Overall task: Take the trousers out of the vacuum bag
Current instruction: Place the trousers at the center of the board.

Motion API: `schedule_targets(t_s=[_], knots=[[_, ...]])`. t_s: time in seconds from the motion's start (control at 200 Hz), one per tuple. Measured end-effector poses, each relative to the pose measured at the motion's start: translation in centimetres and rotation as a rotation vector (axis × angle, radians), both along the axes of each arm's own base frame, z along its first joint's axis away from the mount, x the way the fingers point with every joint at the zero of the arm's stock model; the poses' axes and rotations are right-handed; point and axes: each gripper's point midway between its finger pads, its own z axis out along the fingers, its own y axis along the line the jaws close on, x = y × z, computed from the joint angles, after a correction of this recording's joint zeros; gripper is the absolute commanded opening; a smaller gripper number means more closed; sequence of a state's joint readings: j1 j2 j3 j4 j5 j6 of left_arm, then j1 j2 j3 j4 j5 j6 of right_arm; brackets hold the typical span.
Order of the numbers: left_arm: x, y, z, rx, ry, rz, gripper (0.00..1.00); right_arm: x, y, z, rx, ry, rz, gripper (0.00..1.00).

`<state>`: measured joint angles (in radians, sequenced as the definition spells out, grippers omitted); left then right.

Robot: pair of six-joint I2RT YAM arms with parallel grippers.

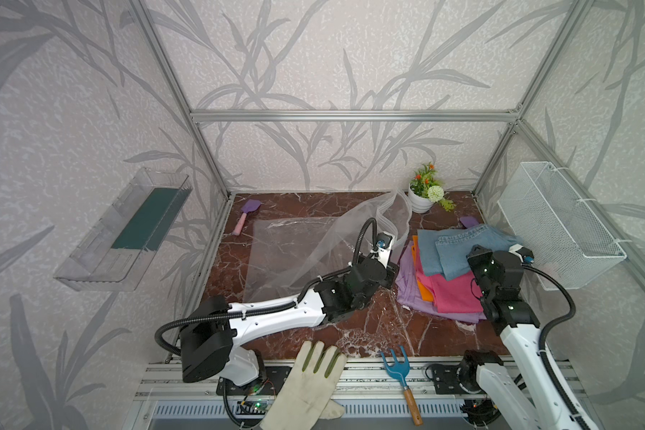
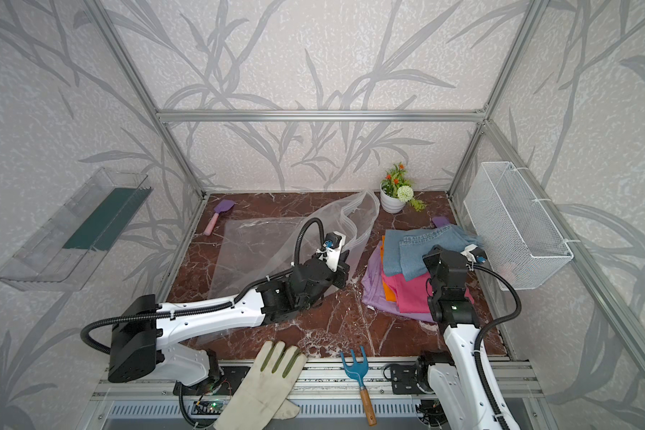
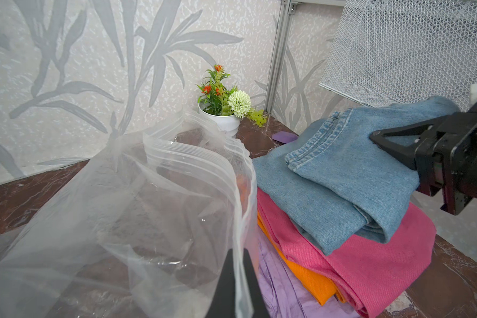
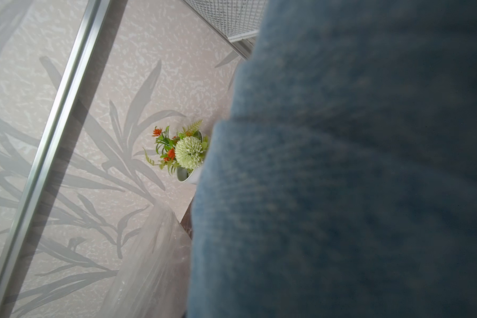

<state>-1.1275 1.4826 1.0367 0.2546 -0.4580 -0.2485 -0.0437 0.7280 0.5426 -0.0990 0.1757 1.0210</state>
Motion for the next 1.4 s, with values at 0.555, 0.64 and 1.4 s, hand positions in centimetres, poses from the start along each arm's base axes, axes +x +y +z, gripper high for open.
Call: schedule_targets(t_s=[0.555, 0.64, 1.4], knots=[[0.4, 0.0, -0.4, -0.006, 0.016, 0.001, 0.0, -5.6, -0.3, -6.1, -0.04, 0.171, -0.008, 0.3], [0.5, 0.1, -0.6, 0.001, 0.02, 0.003, 0.0, -6.6, 0.0, -6.6, -0.043, 0.199, 0.009, 0.44], [0.9, -1.1, -1.3, 0.018, 0.041, -0.023, 0.0, -11.3, 0.0, -3.0, -0.099, 0.281, 0.026, 0.88]])
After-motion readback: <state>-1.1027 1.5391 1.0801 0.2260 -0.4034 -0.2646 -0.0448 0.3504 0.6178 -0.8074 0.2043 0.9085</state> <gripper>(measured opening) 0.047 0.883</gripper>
